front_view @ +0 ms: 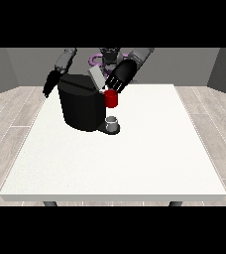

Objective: Insert the coffee pod into the coffee machine and close the lid

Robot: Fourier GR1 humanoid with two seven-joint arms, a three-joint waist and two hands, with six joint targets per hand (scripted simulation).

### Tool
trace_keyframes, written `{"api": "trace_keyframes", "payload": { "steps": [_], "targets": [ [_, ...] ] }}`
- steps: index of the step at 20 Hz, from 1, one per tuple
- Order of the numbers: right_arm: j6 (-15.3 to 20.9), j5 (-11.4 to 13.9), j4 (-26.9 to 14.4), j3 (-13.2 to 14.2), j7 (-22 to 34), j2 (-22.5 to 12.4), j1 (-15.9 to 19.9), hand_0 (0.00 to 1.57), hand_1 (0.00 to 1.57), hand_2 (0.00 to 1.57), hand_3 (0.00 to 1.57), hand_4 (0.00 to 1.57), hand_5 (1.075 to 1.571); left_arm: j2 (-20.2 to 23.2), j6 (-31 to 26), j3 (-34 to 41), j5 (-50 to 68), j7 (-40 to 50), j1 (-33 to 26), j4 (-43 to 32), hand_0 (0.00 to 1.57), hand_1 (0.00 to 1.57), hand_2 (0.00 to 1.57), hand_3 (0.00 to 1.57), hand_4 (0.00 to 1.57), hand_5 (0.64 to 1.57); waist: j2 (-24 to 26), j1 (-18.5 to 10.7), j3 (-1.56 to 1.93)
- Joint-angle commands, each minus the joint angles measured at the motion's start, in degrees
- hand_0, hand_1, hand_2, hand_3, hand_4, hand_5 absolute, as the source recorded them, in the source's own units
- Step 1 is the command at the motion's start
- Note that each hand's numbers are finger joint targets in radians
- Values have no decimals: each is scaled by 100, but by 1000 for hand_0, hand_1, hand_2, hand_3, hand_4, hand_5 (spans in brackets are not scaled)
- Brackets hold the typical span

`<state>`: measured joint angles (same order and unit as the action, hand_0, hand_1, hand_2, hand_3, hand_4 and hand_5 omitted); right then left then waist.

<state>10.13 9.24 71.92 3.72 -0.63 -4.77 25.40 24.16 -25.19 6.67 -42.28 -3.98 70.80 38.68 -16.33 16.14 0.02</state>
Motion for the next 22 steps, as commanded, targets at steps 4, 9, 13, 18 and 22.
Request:
{"api": "trace_keyframes", "payload": {
  "steps": [4,9,13,18,22],
  "targets": [
    [181,98,-10,-12,271,60,174,0,0,0,0,165,1571,39,-21,-13,-39,-180,37,-119,1192,1192,1248,1202,420,1571,-31,-92,-1],
    [10,39,123,-56,21,8,111,0,0,0,0,104,1571,-33,477,87,-109,-80,56,-189,1204,1204,1255,1198,411,1571,-267,184,0],
    [-78,-49,122,-75,-124,63,-209,0,0,0,0,0,1571,179,355,96,-133,-215,52,-229,1225,1225,1261,1206,376,1571,-160,236,0],
    [130,-6,-99,108,-280,8,68,0,0,0,0,0,1571,203,293,87,-110,-388,274,-113,1198,1198,1224,1168,355,1571,-345,4,2],
    [232,239,113,-255,98,228,-136,0,0,0,0,0,1571,69,545,54,-225,-228,154,-250,1241,1241,1255,1199,290,1571,-40,152,-1]
  ]
}}
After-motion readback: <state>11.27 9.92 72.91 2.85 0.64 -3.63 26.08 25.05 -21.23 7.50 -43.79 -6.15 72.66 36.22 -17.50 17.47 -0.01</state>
